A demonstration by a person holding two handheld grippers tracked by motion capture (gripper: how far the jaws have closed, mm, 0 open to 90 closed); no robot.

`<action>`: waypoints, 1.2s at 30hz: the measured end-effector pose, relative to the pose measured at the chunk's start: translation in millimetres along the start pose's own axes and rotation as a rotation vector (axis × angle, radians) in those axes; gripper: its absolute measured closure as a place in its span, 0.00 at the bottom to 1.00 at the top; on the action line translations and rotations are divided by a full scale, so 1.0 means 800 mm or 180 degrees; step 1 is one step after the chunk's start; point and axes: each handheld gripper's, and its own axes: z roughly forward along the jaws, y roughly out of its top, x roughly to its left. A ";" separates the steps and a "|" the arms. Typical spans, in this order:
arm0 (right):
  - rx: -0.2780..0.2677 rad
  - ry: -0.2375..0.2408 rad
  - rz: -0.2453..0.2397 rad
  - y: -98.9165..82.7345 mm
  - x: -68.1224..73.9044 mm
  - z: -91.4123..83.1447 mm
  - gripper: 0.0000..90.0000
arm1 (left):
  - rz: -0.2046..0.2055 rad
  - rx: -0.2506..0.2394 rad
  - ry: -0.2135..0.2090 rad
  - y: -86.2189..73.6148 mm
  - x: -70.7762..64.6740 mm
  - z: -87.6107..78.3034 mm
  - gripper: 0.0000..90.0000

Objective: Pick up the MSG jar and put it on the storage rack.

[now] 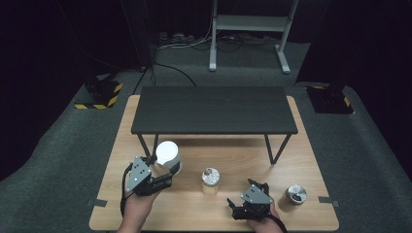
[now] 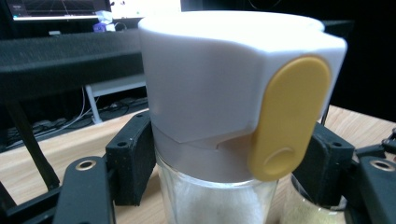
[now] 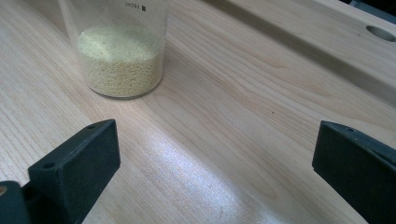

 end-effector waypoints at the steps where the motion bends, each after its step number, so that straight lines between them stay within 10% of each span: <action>1: 0.0000 -0.0002 -0.0002 0.000 0.000 0.000 0.00 | -0.0004 -0.0006 0.0005 0.002 0.000 -0.001 0.34; 36: -0.0004 -0.0008 -0.0001 0.000 0.000 0.000 0.00 | 0.0067 -0.0316 0.0021 0.069 0.010 -0.007 0.34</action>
